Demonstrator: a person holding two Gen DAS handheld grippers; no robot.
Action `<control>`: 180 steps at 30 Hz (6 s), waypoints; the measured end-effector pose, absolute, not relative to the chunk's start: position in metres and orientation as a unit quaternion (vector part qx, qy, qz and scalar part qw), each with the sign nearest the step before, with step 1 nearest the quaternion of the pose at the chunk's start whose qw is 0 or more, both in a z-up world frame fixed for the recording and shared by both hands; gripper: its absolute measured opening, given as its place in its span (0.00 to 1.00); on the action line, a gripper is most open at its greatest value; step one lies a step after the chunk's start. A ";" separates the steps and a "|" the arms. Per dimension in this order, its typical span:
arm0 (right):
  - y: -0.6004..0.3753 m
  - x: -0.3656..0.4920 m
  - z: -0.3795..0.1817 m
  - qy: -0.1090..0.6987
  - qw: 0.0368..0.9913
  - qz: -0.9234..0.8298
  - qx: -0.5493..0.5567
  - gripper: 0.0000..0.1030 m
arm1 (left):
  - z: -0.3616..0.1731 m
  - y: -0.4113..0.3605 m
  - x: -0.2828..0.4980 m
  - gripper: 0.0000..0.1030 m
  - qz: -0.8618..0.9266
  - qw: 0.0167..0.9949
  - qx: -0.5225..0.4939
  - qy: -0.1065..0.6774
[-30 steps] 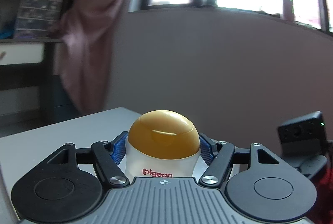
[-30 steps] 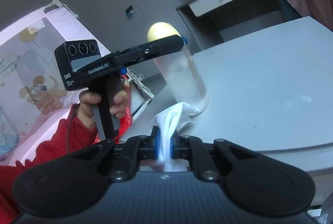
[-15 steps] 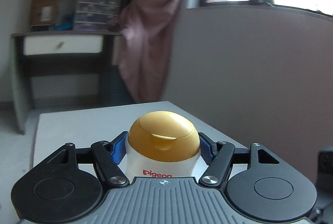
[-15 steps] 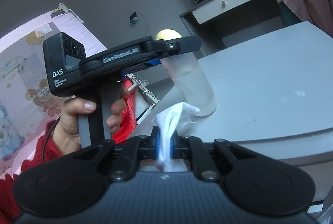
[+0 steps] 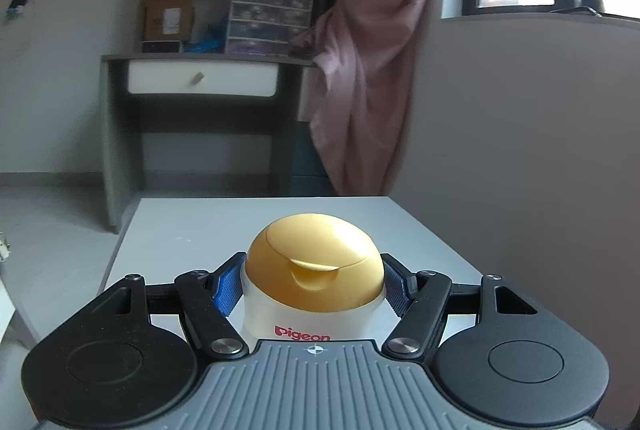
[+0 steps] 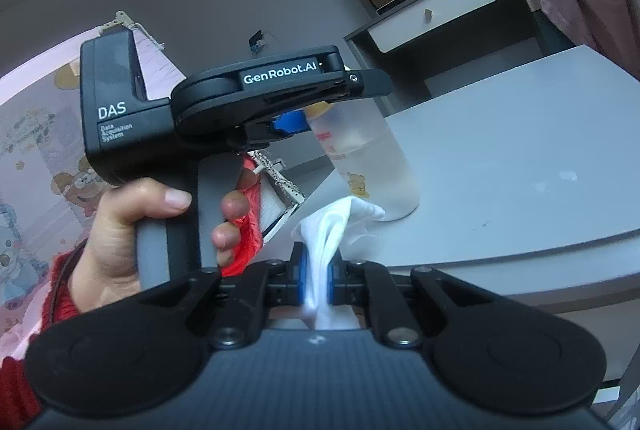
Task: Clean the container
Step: 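Wipe the bottle's side with the right gripper's cloth while the left gripper holds it, then rub the white cloth along the bottle's lower body with the right gripper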
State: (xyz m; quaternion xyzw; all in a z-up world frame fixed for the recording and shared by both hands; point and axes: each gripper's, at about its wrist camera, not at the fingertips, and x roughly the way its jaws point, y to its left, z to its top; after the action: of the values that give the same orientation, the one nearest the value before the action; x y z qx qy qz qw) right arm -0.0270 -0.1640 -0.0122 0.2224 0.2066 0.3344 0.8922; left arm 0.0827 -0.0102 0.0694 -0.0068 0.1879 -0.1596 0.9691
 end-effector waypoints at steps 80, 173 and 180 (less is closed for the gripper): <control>-0.161 -0.006 0.011 0.123 0.916 0.317 0.213 0.09 | 0.072 0.003 0.082 0.62 -0.201 0.959 -0.006 0.199; -0.180 0.021 -0.013 0.144 0.928 0.195 0.282 0.10 | 0.066 0.006 0.084 0.50 -0.238 0.954 0.004 0.183; -0.175 0.014 -0.009 0.135 0.931 0.204 0.272 0.10 | 0.066 0.008 0.083 0.50 -0.239 0.954 0.003 0.181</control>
State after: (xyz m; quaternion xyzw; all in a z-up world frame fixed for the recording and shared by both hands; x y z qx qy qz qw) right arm 0.0139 -0.1752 -0.0087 0.2723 0.1354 0.2041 0.9305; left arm 0.0833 0.0080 0.0658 0.0031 0.1814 -0.2392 0.9539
